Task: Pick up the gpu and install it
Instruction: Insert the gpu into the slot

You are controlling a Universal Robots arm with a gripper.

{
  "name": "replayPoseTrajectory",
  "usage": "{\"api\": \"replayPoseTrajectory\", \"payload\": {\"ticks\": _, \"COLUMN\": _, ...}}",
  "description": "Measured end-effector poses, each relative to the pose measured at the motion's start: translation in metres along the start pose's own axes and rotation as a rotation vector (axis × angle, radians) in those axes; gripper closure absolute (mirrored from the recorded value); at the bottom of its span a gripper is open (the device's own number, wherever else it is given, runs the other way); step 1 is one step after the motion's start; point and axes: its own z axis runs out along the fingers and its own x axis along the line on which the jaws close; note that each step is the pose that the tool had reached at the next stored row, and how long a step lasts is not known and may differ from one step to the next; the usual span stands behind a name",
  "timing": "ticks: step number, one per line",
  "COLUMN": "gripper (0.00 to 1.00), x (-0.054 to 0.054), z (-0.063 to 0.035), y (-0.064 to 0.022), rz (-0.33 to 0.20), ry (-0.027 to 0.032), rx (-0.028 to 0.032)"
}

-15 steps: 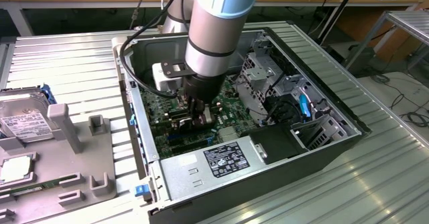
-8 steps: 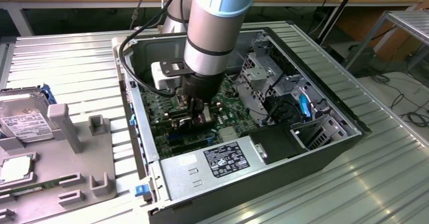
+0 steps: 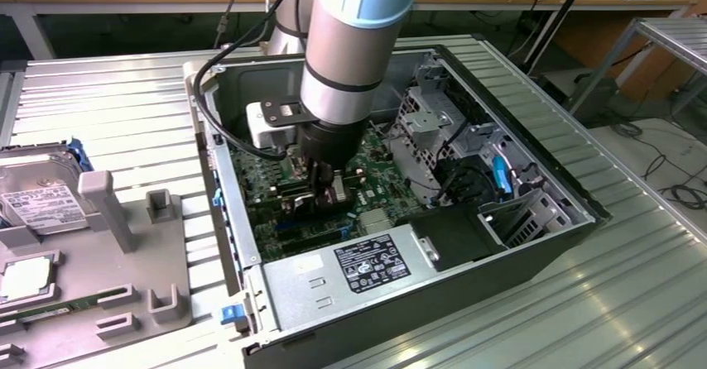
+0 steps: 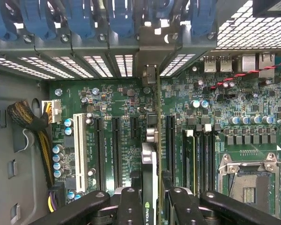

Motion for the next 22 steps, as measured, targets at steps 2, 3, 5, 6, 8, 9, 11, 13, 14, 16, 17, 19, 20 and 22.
{"api": "replayPoseTrajectory", "payload": {"ticks": 2, "gripper": 0.73, "x": 0.0, "z": 0.0, "y": 0.0, "rz": 0.0, "ry": -0.0001, "rx": 0.0001}}
{"api": "replayPoseTrajectory", "payload": {"ticks": 3, "gripper": 0.73, "x": 0.0, "z": 0.0, "y": 0.0001, "rz": 0.0, "ry": -0.0001, "rx": 0.0001}}
{"api": "replayPoseTrajectory", "payload": {"ticks": 5, "gripper": 0.73, "x": 0.0, "z": 0.0, "y": 0.0001, "rz": 0.0, "ry": -0.0002, "rx": 0.0001}}
{"api": "replayPoseTrajectory", "payload": {"ticks": 6, "gripper": 0.72, "x": 0.0, "z": 0.0003, "y": 0.0003, "rz": 0.001, "ry": -0.0013, "rx": -0.0003}}
{"api": "replayPoseTrajectory", "payload": {"ticks": 8, "gripper": 0.67, "x": 0.0, "z": 0.0003, "y": 0.0002, "rz": 0.0, "ry": -0.0011, "rx": 0.0004}}
{"api": "replayPoseTrajectory", "payload": {"ticks": 9, "gripper": 0.6, "x": 0.0, "z": 0.0001, "y": 0.0001, "rz": 0.0, "ry": -0.0007, "rx": 0.0001}}
{"api": "replayPoseTrajectory", "payload": {"ticks": 11, "gripper": 0.6, "x": 0.0, "z": -0.0003, "y": 0.0001, "rz": 0.0, "ry": -0.0005, "rx": 0.0}}
{"api": "replayPoseTrajectory", "payload": {"ticks": 13, "gripper": 0.6, "x": 0.0, "z": -0.0052, "y": 0.0003, "rz": 0.0, "ry": -0.0005, "rx": 0.0}}
{"api": "replayPoseTrajectory", "payload": {"ticks": 14, "gripper": 0.6, "x": 0.0, "z": -0.0113, "y": 0.0005, "rz": 0.0, "ry": -0.0007, "rx": 0.0001}}
{"api": "replayPoseTrajectory", "payload": {"ticks": 16, "gripper": 0.6, "x": -0.005, "z": -0.0241, "y": 0.0012, "rz": 0.0, "ry": -0.0007, "rx": 0.0002}}
{"api": "replayPoseTrajectory", "payload": {"ticks": 17, "gripper": 0.62, "x": -0.009, "z": -0.0268, "y": 0.0015, "rz": 0.0, "ry": 0.0004, "rx": 0.0002}}
{"api": "replayPoseTrajectory", "payload": {"ticks": 19, "gripper": 0.8, "x": -0.01, "z": -0.027, "y": 0.0016, "rz": 0.0, "ry": 0.0006, "rx": 0.0002}}
{"api": "replayPoseTrajectory", "payload": {"ticks": 20, "gripper": 0.86, "x": -0.01, "z": -0.027, "y": 0.0015, "rz": 0.0, "ry": 0.0007, "rx": 0.0002}}
{"api": "replayPoseTrajectory", "payload": {"ticks": 22, "gripper": 0.89, "x": -0.01, "z": -0.027, "y": 0.0016, "rz": 0.0, "ry": 0.0008, "rx": 0.0001}}
